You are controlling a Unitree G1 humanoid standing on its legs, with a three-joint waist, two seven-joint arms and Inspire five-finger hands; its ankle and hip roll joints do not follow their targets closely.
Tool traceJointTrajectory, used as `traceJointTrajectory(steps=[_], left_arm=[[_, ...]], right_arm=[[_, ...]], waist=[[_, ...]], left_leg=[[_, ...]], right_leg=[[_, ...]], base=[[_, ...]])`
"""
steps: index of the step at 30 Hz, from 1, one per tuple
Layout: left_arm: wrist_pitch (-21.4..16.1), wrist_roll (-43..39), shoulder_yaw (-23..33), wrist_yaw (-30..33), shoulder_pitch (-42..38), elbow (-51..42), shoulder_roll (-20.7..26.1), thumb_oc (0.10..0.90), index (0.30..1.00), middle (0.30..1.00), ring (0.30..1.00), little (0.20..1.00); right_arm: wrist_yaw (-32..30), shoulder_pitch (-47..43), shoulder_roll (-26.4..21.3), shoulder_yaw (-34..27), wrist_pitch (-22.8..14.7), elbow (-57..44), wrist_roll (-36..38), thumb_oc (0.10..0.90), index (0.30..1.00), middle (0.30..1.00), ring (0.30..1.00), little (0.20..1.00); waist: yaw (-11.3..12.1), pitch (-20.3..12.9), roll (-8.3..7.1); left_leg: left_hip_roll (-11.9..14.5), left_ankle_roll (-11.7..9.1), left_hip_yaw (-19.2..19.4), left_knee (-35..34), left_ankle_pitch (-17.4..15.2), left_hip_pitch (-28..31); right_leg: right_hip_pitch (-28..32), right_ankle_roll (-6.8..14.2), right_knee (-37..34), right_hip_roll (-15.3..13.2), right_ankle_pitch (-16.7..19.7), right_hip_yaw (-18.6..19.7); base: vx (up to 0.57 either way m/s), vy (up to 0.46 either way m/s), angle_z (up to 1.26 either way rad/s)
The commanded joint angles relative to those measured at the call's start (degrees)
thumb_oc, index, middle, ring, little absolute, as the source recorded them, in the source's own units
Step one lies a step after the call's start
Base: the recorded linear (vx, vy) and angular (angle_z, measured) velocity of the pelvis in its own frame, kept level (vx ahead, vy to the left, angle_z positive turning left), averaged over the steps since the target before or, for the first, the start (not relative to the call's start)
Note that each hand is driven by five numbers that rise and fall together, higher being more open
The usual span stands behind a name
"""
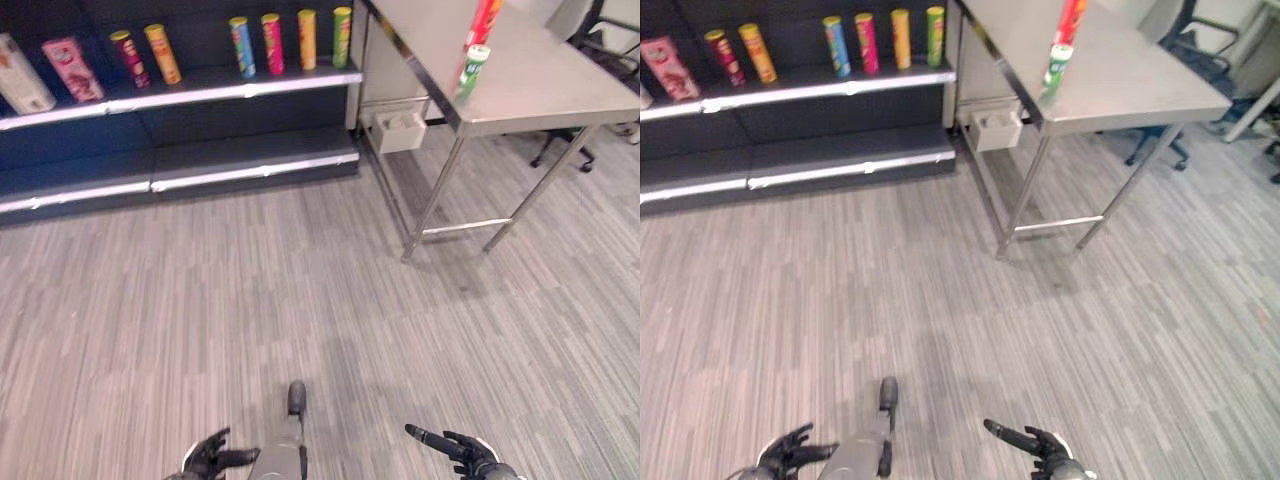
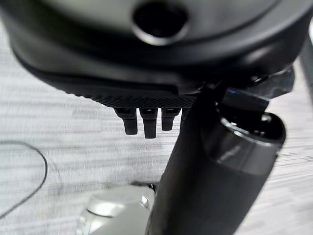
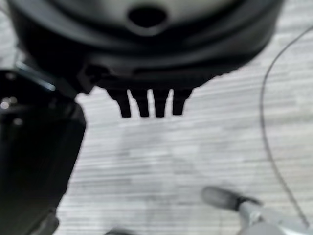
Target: Put the goods on the table back onto the shelves and tidy them up.
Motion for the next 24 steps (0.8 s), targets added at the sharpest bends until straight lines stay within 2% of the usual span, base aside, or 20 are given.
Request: traceJointTrajectory(steps=[1, 2, 4, 5, 7, 8, 9, 10, 11, 13, 15, 16, 17, 20, 21, 23, 24], left_arm=[[-2.3, 2.1, -1.4, -0.1, -1.3, -3.1, 2.9, 0.800, 0.900, 0.900, 0.900, 0.900], [-2.3, 2.1, -1.4, -0.1, -1.3, -3.1, 2.9, 0.800, 0.900, 0.900, 0.900, 0.900], [-2.2, 2.2, -1.4, 0.0, -1.7, -4.4, 3.7, 0.800, 0.900, 0.900, 0.900, 0.900], [-2.1, 1.8, -1.5, 0.4, -2.5, -6.5, 4.4, 0.800, 0.900, 0.900, 0.900, 0.900], [-2.3, 1.7, -1.7, 1.3, -3.2, -8.5, 5.2, 0.800, 0.900, 0.900, 0.900, 0.900], [-2.3, 2.0, -1.8, 1.5, -3.3, -9.4, 5.6, 0.800, 0.900, 0.900, 0.900, 0.900], [-2.1, 2.1, -2.0, 1.7, -3.5, -10.4, 6.0, 0.800, 0.900, 0.900, 0.900, 0.900], [-2.3, 2.3, -2.2, 2.0, -3.6, -11.6, 6.3, 0.800, 0.900, 0.900, 0.900, 0.900], [-2.4, 2.5, -2.5, 1.8, -3.6, -13.4, 6.5, 0.800, 0.900, 0.900, 0.900, 0.900], [-2.6, 1.8, -2.7, 1.9, -4.0, -14.4, 6.4, 0.800, 0.900, 0.900, 0.900, 0.900], [-3.0, 2.0, -3.1, 2.3, -4.7, -14.8, 6.2, 0.800, 0.900, 0.900, 0.900, 0.900], [-3.1, 2.6, -3.3, 2.4, -5.1, -14.9, 6.0, 0.800, 0.900, 0.900, 0.900, 0.900], [-3.2, 3.8, -3.1, 2.5, -5.4, -15.5, 5.8, 0.800, 0.900, 0.900, 0.900, 0.900], [-3.0, 4.8, -3.5, 2.2, -5.0, -15.9, 5.6, 0.800, 0.900, 0.900, 0.900, 0.900], [-3.1, 4.8, -3.6, 2.2, -4.9, -16.0, 5.4, 0.800, 0.900, 0.900, 0.900, 0.900], [-3.0, 4.7, -3.8, 2.0, -4.5, -15.9, 4.6, 0.800, 0.900, 0.900, 0.900, 0.900], [-2.9, 4.1, -4.0, 2.1, -4.1, -15.8, 3.8, 0.800, 0.900, 0.900, 0.900, 0.900]], right_arm=[[0.2, -0.2, -0.6, 0.8, -1.5, -4.0, -0.9, 0.800, 0.900, 0.900, 0.900, 0.900], [0.2, -0.2, -0.6, 0.8, -1.5, -4.0, -0.9, 0.800, 0.900, 0.900, 0.900, 0.900], [0.4, -0.2, -0.5, 0.2, -1.5, -4.3, -0.6, 0.800, 0.900, 0.900, 0.900, 0.900], [0.2, -0.7, -0.7, -0.3, -1.5, -4.5, -0.2, 0.800, 0.900, 0.900, 0.900, 0.900], [-0.2, -1.1, -1.0, -0.6, -1.2, -4.7, -0.4, 0.800, 0.900, 0.900, 0.900, 0.900], [-0.3, -0.9, -0.9, -0.7, -1.2, -5.2, -0.3, 0.800, 0.900, 0.900, 0.900, 0.900], [-0.4, -0.7, -0.8, -0.9, -1.0, -5.3, -0.2, 0.800, 0.900, 0.900, 0.900, 0.900], [-0.4, -0.4, -0.7, -0.9, -1.0, -5.2, -0.3, 0.800, 0.900, 0.900, 0.900, 0.900], [-0.4, 0.1, -0.9, -1.1, -0.8, -4.5, -0.2, 0.800, 0.900, 0.900, 0.900, 0.900], [-0.5, 0.1, -0.8, -1.5, -0.5, -3.1, -0.1, 0.800, 0.900, 0.900, 0.900, 0.900], [-0.8, 0.0, -0.2, -1.7, -0.5, -2.1, 0.3, 0.800, 0.900, 0.900, 0.900, 0.900], [-0.9, -0.1, 0.1, -2.2, -0.4, -1.5, 0.9, 0.800, 0.900, 0.900, 0.900, 0.900], [-1.1, 0.2, 1.2, -3.3, -0.3, -0.4, 2.1, 0.800, 0.900, 0.900, 0.900, 0.900], [-1.0, 1.2, 1.4, -3.8, -0.3, 0.0, 2.2, 0.800, 0.900, 0.900, 0.900, 0.900], [-0.8, 1.5, 1.5, -3.7, -0.5, 0.2, 2.2, 0.800, 0.900, 0.900, 0.900, 0.900], [-0.7, 2.0, 1.0, -3.7, -0.5, 0.6, 2.2, 0.800, 0.900, 0.900, 0.900, 0.900], [-0.9, 2.3, -0.1, -3.9, -0.6, 0.7, 2.3, 0.800, 0.900, 0.900, 0.900, 0.900]], waist=[[0.6, -5.5, -0.31], [0.6, -5.5, -0.37], [0.3, -5.5, -0.81], [-0.7, -3.7, -0.74], [-1.7, -1.8, 0.27], [-1.9, -1.3, 1.08], [-2.3, -0.8, 1.83], [-2.8, -0.3, 2.20], [-3.5, 0.5, 2.31], [-4.0, 1.3, 2.22], [-4.7, 2.1, 1.52], [-5.3, 2.1, 1.08], [-6.8, 2.2, 0.27], [-7.3, 1.6, 0.00], [-7.5, 1.2, -0.40], [-8.0, -0.2, -0.18], [-8.2, -1.1, 0.39]], left_leg=[[3.0, -3.7, 1.4, 1.5, -1.2, -2.7], [3.0, -3.7, 1.5, 1.5, -1.2, -2.8], [1.5, -2.0, 2.4, 1.6, -3.6, -1.0], [0.4, -0.2, 3.0, 2.1, -5.9, 1.5], [-0.1, 1.6, 3.6, 2.2, -7.9, 4.7], [0.3, 2.0, 4.0, 2.2, -8.8, 5.7], [0.6, 2.3, 4.2, 2.2, -9.6, 6.8], [0.7, 2.4, 4.3, 2.0, -10.4, 8.0], [0.6, 2.1, 4.7, 1.9, -11.9, 9.8], [0.7, 1.2, 4.8, 1.6, -13.2, 11.4], [0.3, 0.5, 4.5, 1.3, -14.3, 13.0], [0.0, 0.1, 4.3, 0.9, -15.0, 14.1], [-0.2, -0.9, 3.8, 0.5, -17.4, 17.4], [-0.3, -1.1, 3.5, 0.6, -18.9, 18.9], [-0.5, -1.2, 3.2, 0.7, -19.7, 20.0], [0.7, -1.7, 1.9, 1.8, -20.7, 20.7], [2.1, -2.4, 1.2, 3.9, -21.5, 20.5]], right_leg=[[-5.1, 6.5, 6.6, -1.1, 2.3, -2.8], [-5.2, 6.5, 6.7, -1.2, 2.2, -2.8], [-9.0, 8.4, 15.1, -2.6, 5.9, -2.9], [-14.5, 9.8, 26.5, -3.8, 13.4, -3.1], [-19.4, 9.9, 35.5, -5.8, 19.7, -5.2], [-21.4, 9.7, 38.1, -6.8, 21.0, -6.8], [-23.8, 9.3, 40.9, -8.0, 20.7, -8.2], [-25.7, 8.7, 40.6, -9.2, 19.1, -9.9], [-27.3, 8.3, 34.2, -10.6, 16.1, -13.2], [-28.7, 8.1, 24.1, -10.7, 13.7, -16.4], [-29.0, 9.0, 13.9, -9.2, 15.0, -16.9], [-30.2, 9.6, 9.2, -8.5, 16.9, -16.6], [-32.8, 11.8, 0.9, -7.4, 21.2, -17.2], [-32.2, 11.9, -0.7, -7.2, 21.7, -17.3], [-31.4, 11.3, -0.2, -7.1, 22.4, -16.9], [-30.3, 10.6, 0.3, -6.3, 22.5, -16.3], [-29.7, 9.7, 1.2, -5.4, 21.6, -16.2]], base=[[0.30, 0.215, -0.38], [0.27, 0.206, -0.43], [0.20, 0.211, -0.15], [0.20, 0.283, 0.08], [0.16, 0.260, -0.07], [0.16, 0.216, -0.28], [0.22, 0.195, -0.20], [0.30, 0.146, -0.22], [0.33, 0.068, -0.17], [0.28, -0.043, -0.39], [0.28, -0.095, -0.14], [0.57, -0.164, 0.07], [0.48, -0.134, 0.09], [0.36, -0.122, 0.32], [0.27, -0.111, 0.28], [0.39, -0.207, 0.25], [0.43, -0.327, 0.51]])
